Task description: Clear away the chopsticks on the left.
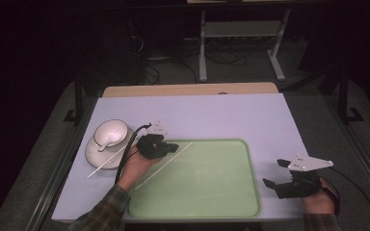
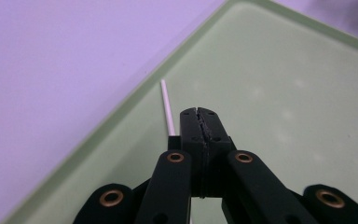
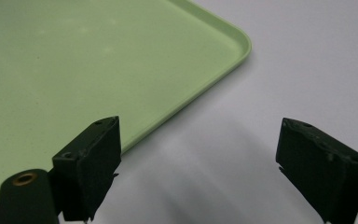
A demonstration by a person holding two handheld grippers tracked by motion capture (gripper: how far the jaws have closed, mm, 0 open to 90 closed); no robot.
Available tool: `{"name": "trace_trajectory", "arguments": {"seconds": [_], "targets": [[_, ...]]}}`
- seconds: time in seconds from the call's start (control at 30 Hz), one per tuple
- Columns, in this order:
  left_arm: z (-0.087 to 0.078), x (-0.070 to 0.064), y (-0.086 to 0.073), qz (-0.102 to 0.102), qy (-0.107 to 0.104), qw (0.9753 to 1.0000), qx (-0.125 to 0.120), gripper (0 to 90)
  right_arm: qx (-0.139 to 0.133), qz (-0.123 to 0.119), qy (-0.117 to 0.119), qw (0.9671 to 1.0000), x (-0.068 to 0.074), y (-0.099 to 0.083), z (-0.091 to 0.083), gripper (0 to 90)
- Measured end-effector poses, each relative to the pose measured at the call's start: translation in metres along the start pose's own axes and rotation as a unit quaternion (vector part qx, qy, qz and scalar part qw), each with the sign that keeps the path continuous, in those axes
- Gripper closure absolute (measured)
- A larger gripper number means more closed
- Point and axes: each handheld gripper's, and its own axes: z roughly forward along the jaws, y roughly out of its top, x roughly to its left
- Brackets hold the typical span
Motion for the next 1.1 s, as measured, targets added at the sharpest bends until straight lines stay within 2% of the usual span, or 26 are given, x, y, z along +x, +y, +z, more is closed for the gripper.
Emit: {"name": "trace_trajectory", "arguments": {"seconds": [0.07, 0.1, 0.23, 0.27, 0.43, 0.6, 0.63, 0.87, 1.1], "targets": [[0.002, 0.001, 0.002, 0.002, -0.003, 1.0000, -0.003, 89.8, 0.000, 0.000, 0.001, 1.0000, 0.000, 0.000, 0.000, 13.1], [0.009, 0.003, 0.008, 0.006, -0.011, 0.9999, -0.004, 89.8, -0.001, 0.000, 0.001, 1.0000, 0.000, 0.000, 0.000, 13.1], [0.017, 0.005, 0.016, 0.013, -0.015, 0.9998, -0.002, 89.9, -0.001, -0.001, 0.002, 1.0000, 0.000, 0.000, 0.000, 13.0], [0.026, 0.007, 0.021, 0.016, -0.018, 0.9997, 0.001, 89.9, -0.002, -0.001, 0.002, 1.0000, 0.000, 0.000, 0.000, 13.1], [0.042, 0.011, 0.028, 0.013, -0.023, 0.9996, 0.007, 89.9, -0.004, 0.000, 0.003, 1.0000, 0.000, 0.000, -0.001, 13.1], [0.061, 0.014, 0.032, 0.009, -0.026, 0.9994, 0.021, 89.9, -0.006, 0.001, 0.004, 1.0000, -0.001, 0.000, -0.001, 13.1], [0.068, 0.015, 0.031, 0.009, -0.024, 0.9992, 0.031, 89.9, -0.007, 0.001, 0.004, 1.0000, -0.001, 0.000, -0.001, 13.1], [0.079, 0.020, 0.026, 0.007, -0.017, 0.9990, 0.042, 89.8, -0.007, 0.002, 0.004, 1.0000, -0.001, 0.000, -0.001, 13.1], [0.081, 0.021, 0.024, 0.007, -0.011, 0.9988, 0.048, 89.9, -0.007, 0.001, 0.005, 1.0000, -0.001, 0.000, -0.001, 13.1]]}}
